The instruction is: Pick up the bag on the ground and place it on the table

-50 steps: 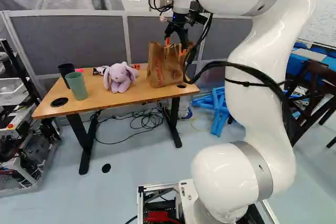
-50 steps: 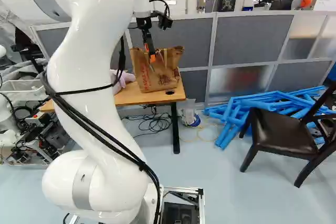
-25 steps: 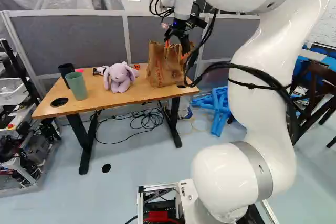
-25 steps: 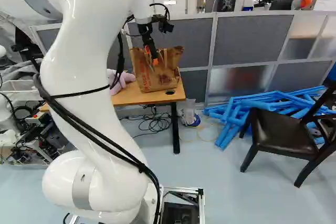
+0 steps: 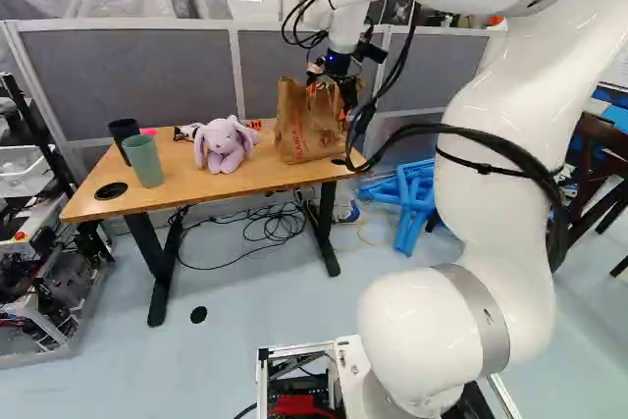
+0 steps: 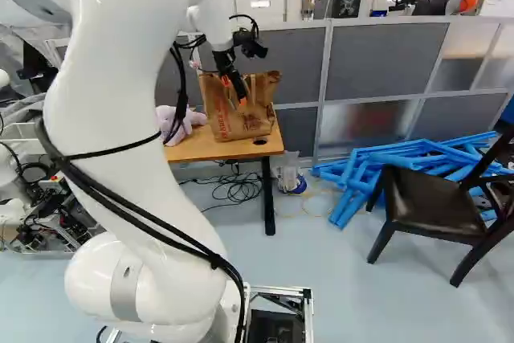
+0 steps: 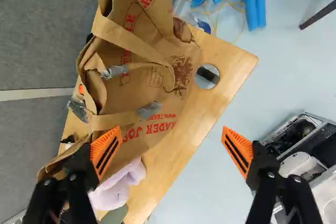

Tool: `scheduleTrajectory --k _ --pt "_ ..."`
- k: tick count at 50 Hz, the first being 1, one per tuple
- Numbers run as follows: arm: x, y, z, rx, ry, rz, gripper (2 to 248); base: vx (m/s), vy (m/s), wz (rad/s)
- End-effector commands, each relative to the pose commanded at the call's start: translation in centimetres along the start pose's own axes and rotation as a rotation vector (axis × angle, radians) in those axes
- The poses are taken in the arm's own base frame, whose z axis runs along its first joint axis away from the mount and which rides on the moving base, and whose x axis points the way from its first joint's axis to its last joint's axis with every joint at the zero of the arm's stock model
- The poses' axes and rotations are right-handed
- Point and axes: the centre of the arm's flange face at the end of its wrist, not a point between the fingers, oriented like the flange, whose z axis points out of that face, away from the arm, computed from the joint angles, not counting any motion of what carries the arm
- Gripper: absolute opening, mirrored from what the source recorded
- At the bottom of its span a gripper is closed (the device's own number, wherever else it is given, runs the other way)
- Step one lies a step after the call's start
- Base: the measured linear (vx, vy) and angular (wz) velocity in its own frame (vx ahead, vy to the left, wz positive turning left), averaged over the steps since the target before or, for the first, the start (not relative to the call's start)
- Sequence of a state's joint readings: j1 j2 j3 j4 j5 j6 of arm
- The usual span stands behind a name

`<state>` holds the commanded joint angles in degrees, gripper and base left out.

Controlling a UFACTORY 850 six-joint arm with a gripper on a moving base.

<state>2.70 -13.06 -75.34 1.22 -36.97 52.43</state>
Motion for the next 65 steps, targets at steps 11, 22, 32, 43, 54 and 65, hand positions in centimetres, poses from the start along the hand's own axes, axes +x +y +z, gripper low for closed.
scheduleTrajectory --k 11,22,32,43,54,65 --pt "-1.1 1.9 1.2 0.048 0.044 -0.072 247 0.000 0.000 0.000" --pt "-2.5 4.2 2.4 0.097 0.098 -0.152 247 0.000 0.000 0.000" --pt "-4.0 6.7 3.5 0.141 0.155 -0.231 247 0.000 0.000 0.000" --pt "-5.9 9.6 4.6 0.186 0.224 -0.321 247 0.000 0.000 0.000" --pt "-7.9 12.6 5.5 0.225 0.297 -0.409 247 0.000 0.000 0.000" --pt "-9.9 15.6 6.3 0.256 0.371 -0.491 247 0.000 0.000 0.000"
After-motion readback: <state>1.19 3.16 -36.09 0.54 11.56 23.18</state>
